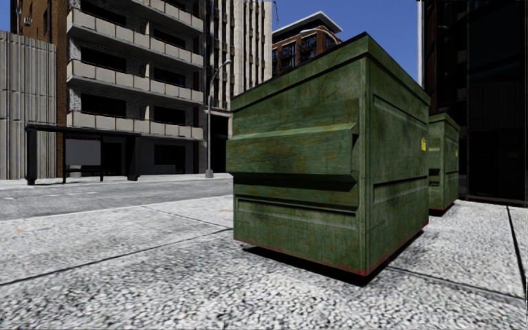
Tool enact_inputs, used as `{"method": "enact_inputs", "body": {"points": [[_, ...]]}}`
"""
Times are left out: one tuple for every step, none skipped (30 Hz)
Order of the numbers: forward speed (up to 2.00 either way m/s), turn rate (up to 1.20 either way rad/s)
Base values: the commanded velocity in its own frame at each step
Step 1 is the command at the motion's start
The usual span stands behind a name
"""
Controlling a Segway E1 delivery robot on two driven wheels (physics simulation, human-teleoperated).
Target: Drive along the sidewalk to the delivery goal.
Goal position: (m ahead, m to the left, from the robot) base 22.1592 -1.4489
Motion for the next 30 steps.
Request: {"method": "enact_inputs", "body": {"points": [[0.00,1.20],[0.00,1.20],[0.00,1.20],[0.00,1.20],[0.00,1.20],[0.00,1.20],[0.00,1.20],[0.00,1.20],[0.00,1.20],[0.00,1.20],[0.00,1.20],[0.00,1.20],[0.00,1.20],[0.00,1.20],[0.00,1.20],[0.00,1.19],[0.00,0.00],[0.00,0.00],[0.00,0.00],[0.00,0.00],[0.00,0.00],[0.00,0.00],[0.11,0.00],[0.43,0.00],[0.69,0.00],[0.89,0.00],[1.07,0.00],[1.26,0.00],[1.35,0.00],[1.35,0.00]]}}
